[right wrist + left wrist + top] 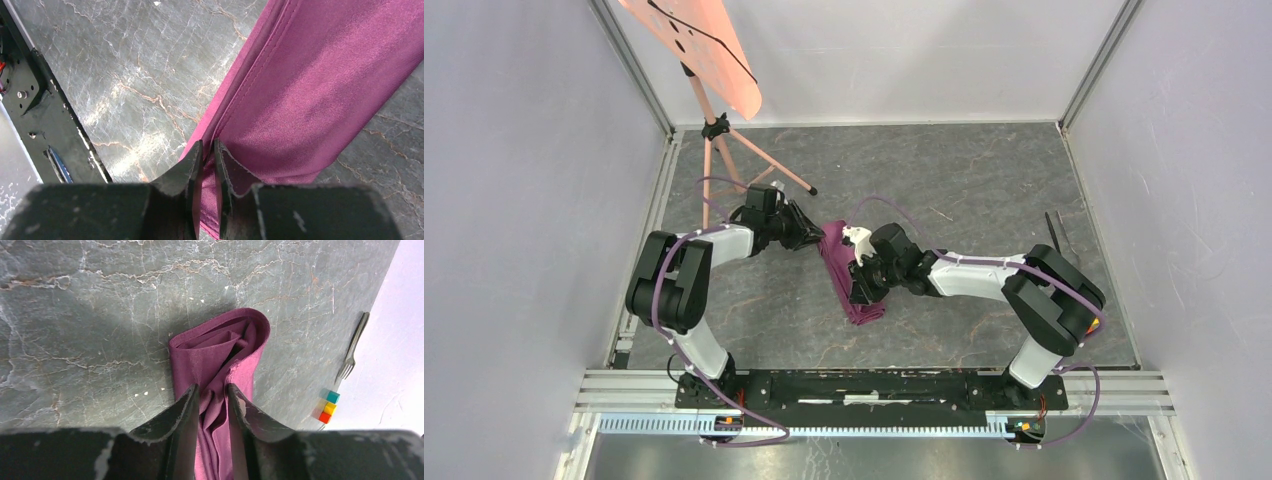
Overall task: Fold the napkin into a case and place the utensils inside
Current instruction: Stuff the smaller-rectangle-folded napkin at the center of the board.
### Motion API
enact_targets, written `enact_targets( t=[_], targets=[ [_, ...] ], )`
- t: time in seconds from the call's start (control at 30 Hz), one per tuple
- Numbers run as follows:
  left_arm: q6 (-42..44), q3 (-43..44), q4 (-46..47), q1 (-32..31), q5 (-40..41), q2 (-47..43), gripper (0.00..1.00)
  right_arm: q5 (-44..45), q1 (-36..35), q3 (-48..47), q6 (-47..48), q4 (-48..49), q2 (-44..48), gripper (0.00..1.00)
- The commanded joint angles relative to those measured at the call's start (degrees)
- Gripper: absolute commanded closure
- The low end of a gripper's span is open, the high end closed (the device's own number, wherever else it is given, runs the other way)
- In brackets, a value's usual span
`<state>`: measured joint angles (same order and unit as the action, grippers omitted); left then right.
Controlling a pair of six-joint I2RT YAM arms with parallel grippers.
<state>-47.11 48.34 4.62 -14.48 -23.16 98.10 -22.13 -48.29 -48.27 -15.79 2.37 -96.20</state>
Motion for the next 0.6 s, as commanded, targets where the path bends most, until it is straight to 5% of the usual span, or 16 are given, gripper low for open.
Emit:
enact_targets(
  t=[0.0,0.2,0.3,0.57],
  targets=[
    [1.0,-1.5,2.2,0.2,-1.5,-1.5,0.64,0.8,-0.4,0.6,0.1,1.2,2.4,0.81],
    [0.7,-4.7,3.1,0.2,-0.5,-5.2,0.58,1.0,-0.4,1.2,0.0,1.3,2.7,0.95],
    [0.7,-4.2,2.9,0.2,-0.8,-4.8,0.64,0.9,-0.4,1.3,-0.1,1.4,2.9,1.0],
    [0.3,-4.4,3.7,0.2,-0.9,-4.6,0.57,1.0,-0.4,1.5,-0.2,1.4,3.2,1.0]
  ],
)
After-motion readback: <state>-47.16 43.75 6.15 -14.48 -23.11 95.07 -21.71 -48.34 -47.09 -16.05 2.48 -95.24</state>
